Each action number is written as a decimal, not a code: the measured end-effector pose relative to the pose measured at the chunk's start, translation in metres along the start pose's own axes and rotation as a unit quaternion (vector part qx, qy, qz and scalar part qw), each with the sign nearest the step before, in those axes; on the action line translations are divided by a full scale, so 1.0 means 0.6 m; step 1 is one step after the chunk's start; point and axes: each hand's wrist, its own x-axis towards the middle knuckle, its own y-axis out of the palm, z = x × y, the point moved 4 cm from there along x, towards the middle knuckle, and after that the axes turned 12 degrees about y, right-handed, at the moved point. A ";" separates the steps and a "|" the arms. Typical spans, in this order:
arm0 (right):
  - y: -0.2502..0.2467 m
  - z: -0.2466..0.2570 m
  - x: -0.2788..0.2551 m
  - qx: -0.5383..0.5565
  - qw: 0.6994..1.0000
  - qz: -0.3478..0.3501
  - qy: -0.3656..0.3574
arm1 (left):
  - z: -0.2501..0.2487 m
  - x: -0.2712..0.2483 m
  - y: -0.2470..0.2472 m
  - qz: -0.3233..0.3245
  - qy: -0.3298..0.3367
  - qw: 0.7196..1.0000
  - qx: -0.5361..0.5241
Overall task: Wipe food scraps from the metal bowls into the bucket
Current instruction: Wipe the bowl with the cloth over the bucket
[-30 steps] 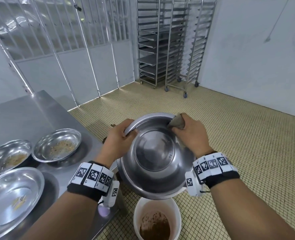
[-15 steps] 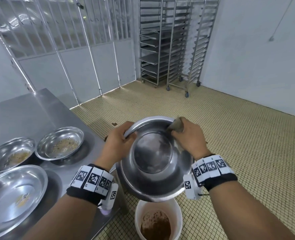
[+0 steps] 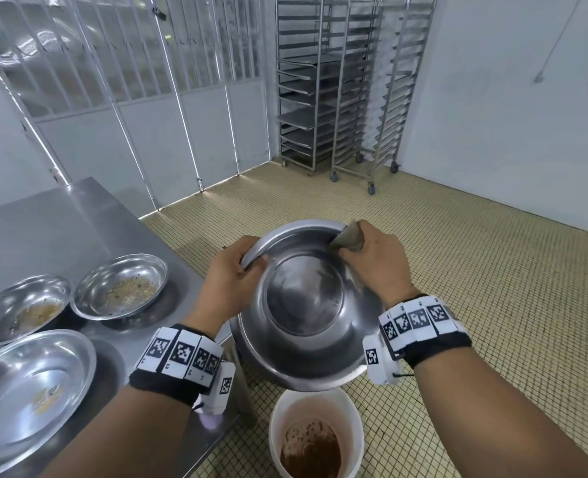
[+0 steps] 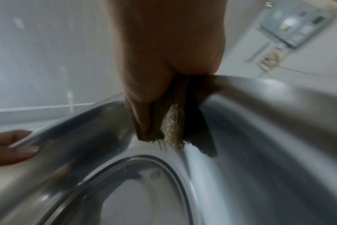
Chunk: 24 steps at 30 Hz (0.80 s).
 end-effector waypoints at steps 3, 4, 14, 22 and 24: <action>-0.009 0.018 0.006 -0.056 0.998 -0.007 -0.029 | -0.003 0.005 0.005 0.006 0.006 1.000 0.004; -0.009 0.015 0.003 -0.055 0.998 -0.009 -0.022 | -0.003 0.005 0.002 -0.002 0.003 1.000 0.002; 0.032 -0.063 -0.050 0.253 0.956 -0.006 0.148 | 0.008 -0.025 -0.003 -0.146 -0.075 0.985 -0.056; 0.020 -0.047 -0.030 0.079 0.994 0.062 0.035 | 0.019 0.000 -0.004 0.069 -0.046 0.997 -0.002; 0.025 -0.037 -0.030 0.043 0.997 0.063 0.011 | 0.014 0.001 -0.004 0.085 -0.026 0.996 -0.016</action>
